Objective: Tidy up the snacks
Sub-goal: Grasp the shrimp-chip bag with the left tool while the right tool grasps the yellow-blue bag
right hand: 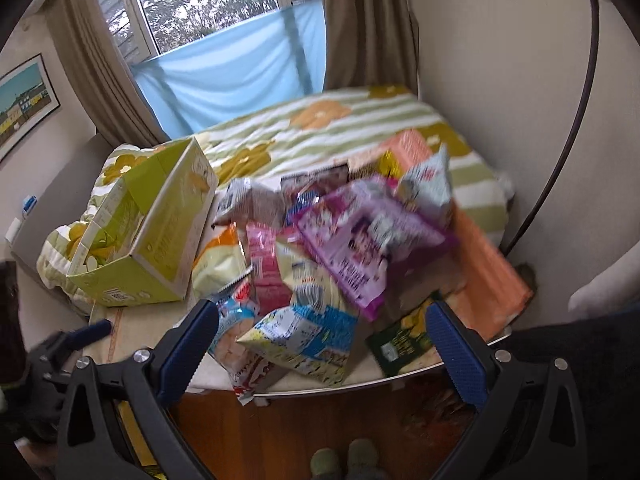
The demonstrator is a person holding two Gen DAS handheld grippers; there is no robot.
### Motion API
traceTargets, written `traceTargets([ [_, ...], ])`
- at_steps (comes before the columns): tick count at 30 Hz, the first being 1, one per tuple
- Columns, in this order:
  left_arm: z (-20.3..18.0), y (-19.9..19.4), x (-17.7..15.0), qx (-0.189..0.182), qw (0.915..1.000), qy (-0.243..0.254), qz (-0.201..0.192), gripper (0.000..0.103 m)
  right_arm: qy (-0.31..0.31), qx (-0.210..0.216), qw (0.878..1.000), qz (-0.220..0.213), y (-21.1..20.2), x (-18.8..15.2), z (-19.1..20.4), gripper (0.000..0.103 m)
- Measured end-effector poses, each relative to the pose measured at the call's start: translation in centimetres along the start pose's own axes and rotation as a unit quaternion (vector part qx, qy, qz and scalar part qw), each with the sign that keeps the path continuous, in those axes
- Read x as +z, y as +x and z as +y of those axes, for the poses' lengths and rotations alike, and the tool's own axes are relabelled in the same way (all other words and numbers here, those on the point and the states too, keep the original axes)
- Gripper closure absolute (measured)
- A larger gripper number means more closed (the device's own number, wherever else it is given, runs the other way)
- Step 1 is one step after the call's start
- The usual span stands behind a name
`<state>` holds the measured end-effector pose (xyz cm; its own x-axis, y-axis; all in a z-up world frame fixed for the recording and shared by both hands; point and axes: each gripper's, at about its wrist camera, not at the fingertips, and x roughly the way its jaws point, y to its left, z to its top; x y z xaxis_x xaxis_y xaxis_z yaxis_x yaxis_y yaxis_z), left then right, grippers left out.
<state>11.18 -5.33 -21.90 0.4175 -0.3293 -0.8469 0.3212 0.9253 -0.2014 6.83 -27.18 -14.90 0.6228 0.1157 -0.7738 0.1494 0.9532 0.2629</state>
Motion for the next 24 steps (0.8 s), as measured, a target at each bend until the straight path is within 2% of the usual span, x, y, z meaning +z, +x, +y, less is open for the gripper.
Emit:
traceTargets([
  [3,-0.5,2.8,-0.6,-0.01,0.9997,-0.001,0.023,0.0,0.032,0.033,0.998,0.032,3.2,-0.6,-1.1,0.0],
  [6,-1.2,4.8,-1.0,-0.014,0.9995,0.002,0.029,0.0,0.072,0.07,0.993,0.063,6.0,-1.2,-2.7,0.0],
  [10,-1.8,7.0,-1.1,-0.01,0.9993,0.004,0.035,0.001,0.098,0.097,0.987,0.088,7.8,-1.4,-3.8,0.0],
  [16,-2.1,8.3,-0.6,-0.015,0.9994,-0.001,0.032,0.007,0.1,0.124,0.983,0.095,9.2,-0.9,-4.3,0.0],
  [19,-2.2,8.8,-0.4,-0.019,0.9992,0.002,0.034,0.015,0.099,0.13,0.982,0.099,10.3,-0.8,-4.4,0.0],
  [20,-2.2,9.0,-0.3,-0.017,0.9992,0.005,0.037,0.03,0.1,0.133,0.981,0.102,10.4,-0.8,-4.4,0.0],
  [21,-2.2,9.3,-0.3,-0.021,0.9988,0.005,0.043,0.04,0.1,0.134,0.98,0.103,10.5,-0.8,-4.4,0.0],
  [24,-2.0,9.3,0.0,-0.032,0.9984,-0.006,0.047,0.049,0.099,0.133,0.98,0.107,10.9,-0.7,-4.4,0.003],
])
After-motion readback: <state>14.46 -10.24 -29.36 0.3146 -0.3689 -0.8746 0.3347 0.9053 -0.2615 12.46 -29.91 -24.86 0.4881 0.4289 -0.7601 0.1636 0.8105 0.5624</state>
